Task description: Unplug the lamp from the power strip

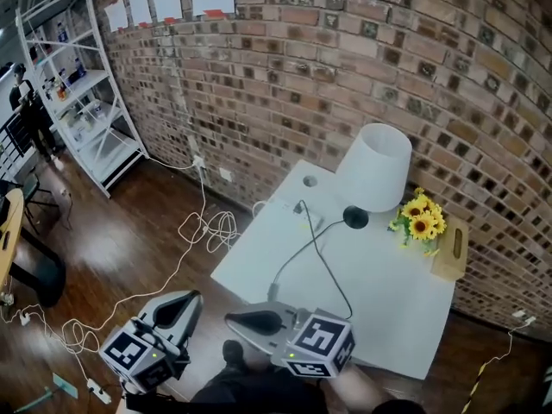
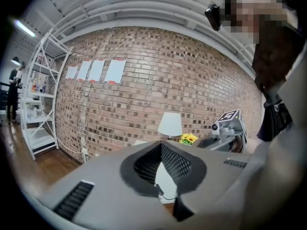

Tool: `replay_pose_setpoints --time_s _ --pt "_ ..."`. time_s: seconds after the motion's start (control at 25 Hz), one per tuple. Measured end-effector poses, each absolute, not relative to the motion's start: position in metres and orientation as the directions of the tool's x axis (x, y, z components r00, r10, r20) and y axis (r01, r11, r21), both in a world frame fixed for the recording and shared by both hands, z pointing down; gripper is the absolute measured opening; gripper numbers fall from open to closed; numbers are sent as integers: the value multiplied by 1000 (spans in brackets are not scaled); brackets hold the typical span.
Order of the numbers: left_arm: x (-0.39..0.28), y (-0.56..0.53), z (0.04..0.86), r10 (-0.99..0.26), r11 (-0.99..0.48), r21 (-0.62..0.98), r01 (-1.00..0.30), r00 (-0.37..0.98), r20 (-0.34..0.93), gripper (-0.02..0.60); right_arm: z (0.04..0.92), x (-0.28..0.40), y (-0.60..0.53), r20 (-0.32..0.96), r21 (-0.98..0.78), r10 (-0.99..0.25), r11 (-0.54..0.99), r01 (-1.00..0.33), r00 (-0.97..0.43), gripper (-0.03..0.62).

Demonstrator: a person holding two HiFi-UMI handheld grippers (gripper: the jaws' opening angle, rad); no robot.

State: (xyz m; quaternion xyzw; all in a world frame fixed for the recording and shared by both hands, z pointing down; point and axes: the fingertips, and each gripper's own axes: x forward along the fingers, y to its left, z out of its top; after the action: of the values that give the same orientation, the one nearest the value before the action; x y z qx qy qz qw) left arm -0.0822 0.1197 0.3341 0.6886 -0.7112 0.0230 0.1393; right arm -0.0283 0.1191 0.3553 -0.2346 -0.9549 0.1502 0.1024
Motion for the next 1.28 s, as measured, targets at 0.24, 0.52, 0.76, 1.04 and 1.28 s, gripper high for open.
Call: replay_pose_setpoints --time_s 0.24,0.52,0.76,1.04,1.28 --pt "-117 113 347 -971 -6 177 -984 48 235 11 364 -61 120 175 -292 437 879 378 -882 -8" --pt "-166 116 344 -977 -39 209 -977 81 196 11 364 -107 128 238 -243 399 907 344 -886 -8" --pt "-201 121 348 -978 -40 200 -979 79 192 14 368 -130 152 320 -198 436 899 391 -841 -8" --pt "-236 127 353 -981 -47 200 -979 83 176 14 375 -158 164 368 -204 404 914 351 -837 -8" --pt "-251 123 346 -980 -86 215 -973 122 159 14 376 -181 154 364 -200 309 947 251 -878 -8"
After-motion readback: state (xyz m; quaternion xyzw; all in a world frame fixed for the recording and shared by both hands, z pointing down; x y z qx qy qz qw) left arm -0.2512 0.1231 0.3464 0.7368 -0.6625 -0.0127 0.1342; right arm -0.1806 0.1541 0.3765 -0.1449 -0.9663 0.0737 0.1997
